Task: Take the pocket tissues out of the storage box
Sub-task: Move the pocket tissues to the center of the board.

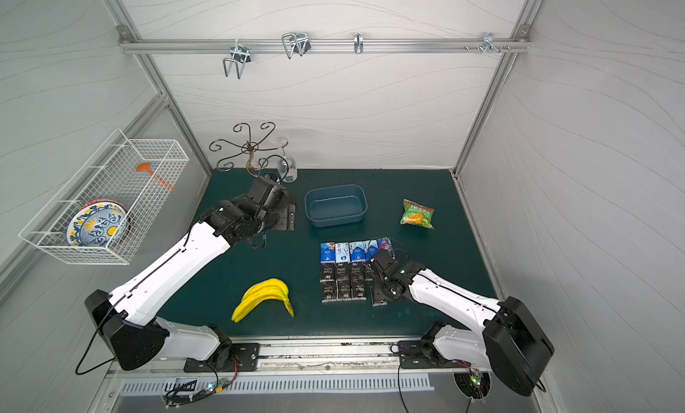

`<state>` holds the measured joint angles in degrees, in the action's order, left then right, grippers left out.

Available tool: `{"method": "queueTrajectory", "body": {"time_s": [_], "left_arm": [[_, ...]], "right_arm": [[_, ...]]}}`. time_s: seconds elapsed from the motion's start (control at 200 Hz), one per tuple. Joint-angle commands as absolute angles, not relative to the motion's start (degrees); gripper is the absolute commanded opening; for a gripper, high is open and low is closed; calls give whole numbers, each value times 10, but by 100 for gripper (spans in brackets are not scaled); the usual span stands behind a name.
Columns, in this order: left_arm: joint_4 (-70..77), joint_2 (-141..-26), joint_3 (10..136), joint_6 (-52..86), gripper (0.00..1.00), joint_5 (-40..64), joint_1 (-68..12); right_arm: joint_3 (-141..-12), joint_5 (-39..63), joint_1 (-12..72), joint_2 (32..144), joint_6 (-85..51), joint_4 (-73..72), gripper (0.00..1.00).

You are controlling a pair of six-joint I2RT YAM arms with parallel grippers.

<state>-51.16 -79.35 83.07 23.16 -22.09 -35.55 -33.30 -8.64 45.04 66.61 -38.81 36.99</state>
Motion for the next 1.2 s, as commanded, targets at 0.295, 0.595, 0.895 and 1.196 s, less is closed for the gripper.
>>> {"method": "queueTrajectory", "body": {"time_s": [0.295,0.595,0.895,1.196], "left_arm": [[-504,-796,862,236,87,-232,-361],[-504,-794,858,234,87,-236,-361],[-501,-799,856,236,87,-232,-362],[-500,-801,855,235,87,-235,-362]], "right_arm": [[-307,-63,448,706,-415,309,40],[-309,-77,442,712,-432,293,41],[-311,-73,423,711,-432,279,43],[-318,-59,423,725,-427,261,44]]}}
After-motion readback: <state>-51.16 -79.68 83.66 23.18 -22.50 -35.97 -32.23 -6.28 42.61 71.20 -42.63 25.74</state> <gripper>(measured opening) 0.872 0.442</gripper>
